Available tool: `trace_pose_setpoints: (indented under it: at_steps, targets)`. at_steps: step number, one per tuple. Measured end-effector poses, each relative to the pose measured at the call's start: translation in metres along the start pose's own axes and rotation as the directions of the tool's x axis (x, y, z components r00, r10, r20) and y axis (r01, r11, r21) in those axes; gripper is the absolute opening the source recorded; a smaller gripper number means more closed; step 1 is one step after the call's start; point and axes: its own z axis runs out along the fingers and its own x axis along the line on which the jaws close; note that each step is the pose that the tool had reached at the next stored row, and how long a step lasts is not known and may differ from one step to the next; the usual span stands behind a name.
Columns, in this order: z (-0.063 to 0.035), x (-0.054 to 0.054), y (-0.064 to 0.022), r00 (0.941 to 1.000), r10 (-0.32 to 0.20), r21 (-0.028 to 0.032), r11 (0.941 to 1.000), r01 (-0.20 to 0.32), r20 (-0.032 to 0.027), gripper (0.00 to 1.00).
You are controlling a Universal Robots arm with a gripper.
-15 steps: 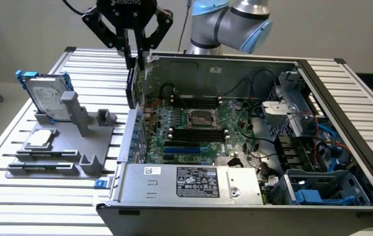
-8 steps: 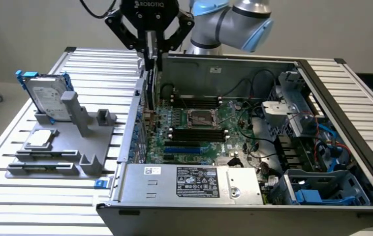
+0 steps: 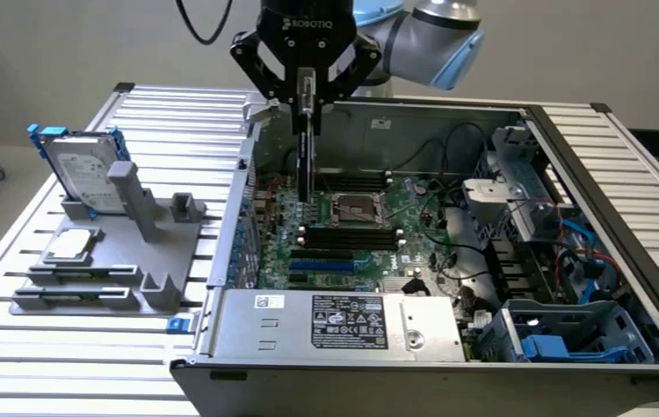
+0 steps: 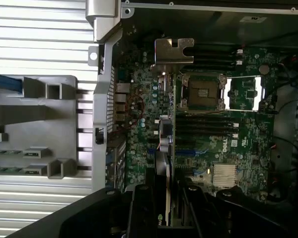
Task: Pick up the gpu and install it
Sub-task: 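Pick up the gpu and move the gpu toward the slot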
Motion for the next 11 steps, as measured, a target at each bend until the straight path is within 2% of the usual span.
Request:
trace_pose_setpoints:
  at_steps: [4, 11]
  targets:
    - [0.0073, -0.011, 0.0007, 1.0000, 0.006, 0.0000, 1.0000, -0.006, 0.0001, 0.27]
    - [0.0201, -0.021, 0.0057, 0.9999, 0.013, 0.0000, 0.9999, -0.013, 0.0003, 0.27]
